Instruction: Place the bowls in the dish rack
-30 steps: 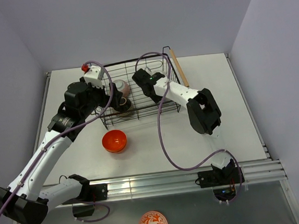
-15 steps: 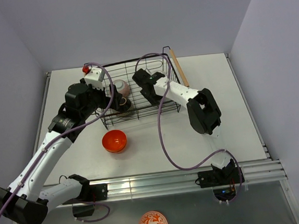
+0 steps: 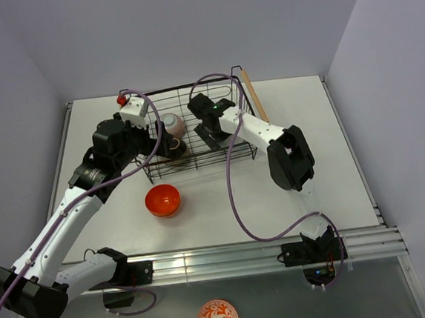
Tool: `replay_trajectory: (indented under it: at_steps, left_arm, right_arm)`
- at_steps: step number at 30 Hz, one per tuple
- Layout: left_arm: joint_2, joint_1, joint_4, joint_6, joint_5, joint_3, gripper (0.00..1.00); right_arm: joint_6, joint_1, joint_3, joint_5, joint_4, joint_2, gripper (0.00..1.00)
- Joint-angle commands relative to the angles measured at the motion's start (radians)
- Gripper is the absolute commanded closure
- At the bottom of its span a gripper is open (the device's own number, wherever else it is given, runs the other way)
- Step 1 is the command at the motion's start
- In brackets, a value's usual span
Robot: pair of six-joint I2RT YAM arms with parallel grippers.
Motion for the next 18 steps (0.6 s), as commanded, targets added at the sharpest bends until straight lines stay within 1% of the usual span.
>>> replay_trajectory:
  at_steps: [1,3,5,6,7,12,14,15,16,18]
  left_arm:
    - [-0.019,0.006,0.036,0.008,-0.004,0.001,0.00]
    - [-0.018,0.006,0.036,0.007,-0.001,0.003,0.01]
    - [-0.015,0.006,0.035,0.005,0.001,0.006,0.00]
    - [-0.016,0.005,0.035,0.005,0.001,0.006,0.01]
    - [-0.015,0.005,0.035,0.005,0.003,0.006,0.01]
    - [-0.007,0.008,0.030,0.008,0.010,0.009,0.01]
    - [-0.004,0.008,0.030,0.010,0.018,0.009,0.01]
    - [0.001,0.008,0.032,0.011,0.025,0.007,0.00]
    - [0.002,0.006,0.032,0.010,0.027,0.006,0.00]
    - [0.007,0.008,0.030,0.011,0.032,0.009,0.01]
  right_arm:
    - [0.014,-0.011,0.050,-0.068,-0.022,-0.012,0.00]
    - [0.012,-0.015,0.057,-0.049,-0.036,0.003,0.00]
    - [0.000,-0.015,0.037,0.006,-0.024,0.016,0.00]
    - [0.000,-0.015,0.034,0.080,-0.022,0.022,0.00]
    - [-0.003,-0.015,0.024,0.105,-0.016,0.030,0.00]
    - [-0.017,-0.009,0.001,0.148,0.002,0.013,0.00]
    - [-0.017,-0.003,0.015,0.194,-0.010,0.017,0.00]
    - [-0.018,0.005,0.009,0.215,0.002,0.013,0.00]
    - [-0.023,0.008,-0.023,0.273,0.022,-0.005,0.00]
    - [-0.049,0.025,-0.061,0.326,0.094,-0.030,0.00]
